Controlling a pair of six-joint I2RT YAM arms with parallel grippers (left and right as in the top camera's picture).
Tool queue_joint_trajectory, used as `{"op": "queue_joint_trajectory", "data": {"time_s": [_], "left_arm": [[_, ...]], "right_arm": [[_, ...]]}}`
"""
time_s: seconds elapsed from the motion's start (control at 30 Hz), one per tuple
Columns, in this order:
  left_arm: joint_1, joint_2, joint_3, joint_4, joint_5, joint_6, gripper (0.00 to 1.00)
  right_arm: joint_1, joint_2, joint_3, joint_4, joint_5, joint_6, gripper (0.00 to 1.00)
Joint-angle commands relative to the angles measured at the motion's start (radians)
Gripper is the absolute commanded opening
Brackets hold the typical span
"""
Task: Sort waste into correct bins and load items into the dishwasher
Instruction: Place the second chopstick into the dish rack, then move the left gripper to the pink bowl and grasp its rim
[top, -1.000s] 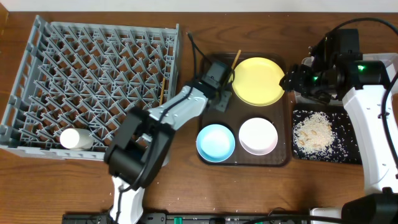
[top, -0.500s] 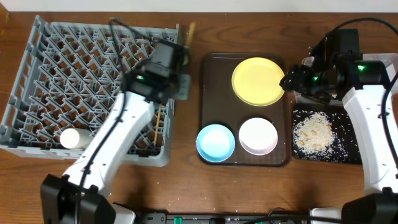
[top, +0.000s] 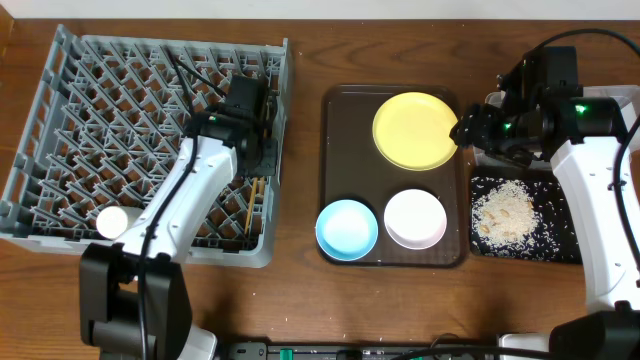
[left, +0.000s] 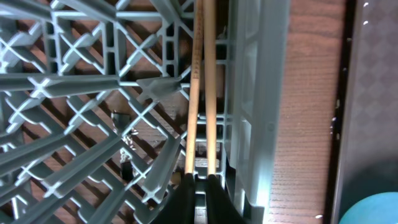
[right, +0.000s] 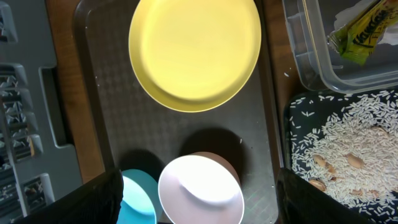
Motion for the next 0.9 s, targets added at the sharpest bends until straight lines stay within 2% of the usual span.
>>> {"op": "queue_joint_trajectory", "data": {"time_s": [0.0, 0.13, 0.23, 0.37, 0.47, 0.6, 0.63, 0.87], "left_arm": [[0.002, -0.014, 0.005, -0.005, -0.001, 0.011, 0.17], [0.002, -0.052, 0.054, -0.044, 0.026, 0.011, 0.38], [0.002, -0.09, 0.095, -0.056, 0.14, 0.013, 0.5], [-0.01, -0.117, 0.156, -0.079, 0.232, 0.037, 0.52], [-0.042, -0.118, 0.176, -0.072, 0.284, 0.037, 0.53], [-0.132, -0.107, 0.175, -0.006, 0.402, 0.037, 0.55], [-0.163, -0.102, 0.175, 0.013, 0.406, 0.037, 0.56], [-0.375, -0.017, 0.174, 0.097, 0.302, 0.045, 0.57]], "right_arm": [[0.007, -0.006, 0.006, -0.001, 0.003, -0.013, 0.76], [0.006, -0.006, 0.006, -0.001, 0.033, -0.013, 0.77], [-0.005, -0.007, 0.006, -0.002, 0.08, -0.011, 0.79], [-0.085, -0.01, 0.006, -0.002, 0.092, 0.026, 0.81], [-0.2, -0.011, 0.006, -0.002, 0.092, 0.045, 0.82], [-0.329, -0.01, 0.006, -0.007, 0.092, 0.044, 0.9], [-0.357, -0.01, 0.006, -0.013, 0.092, 0.045, 0.99], [-0.409, -0.01, 0.006, -0.034, 0.092, 0.044, 0.99]]}}
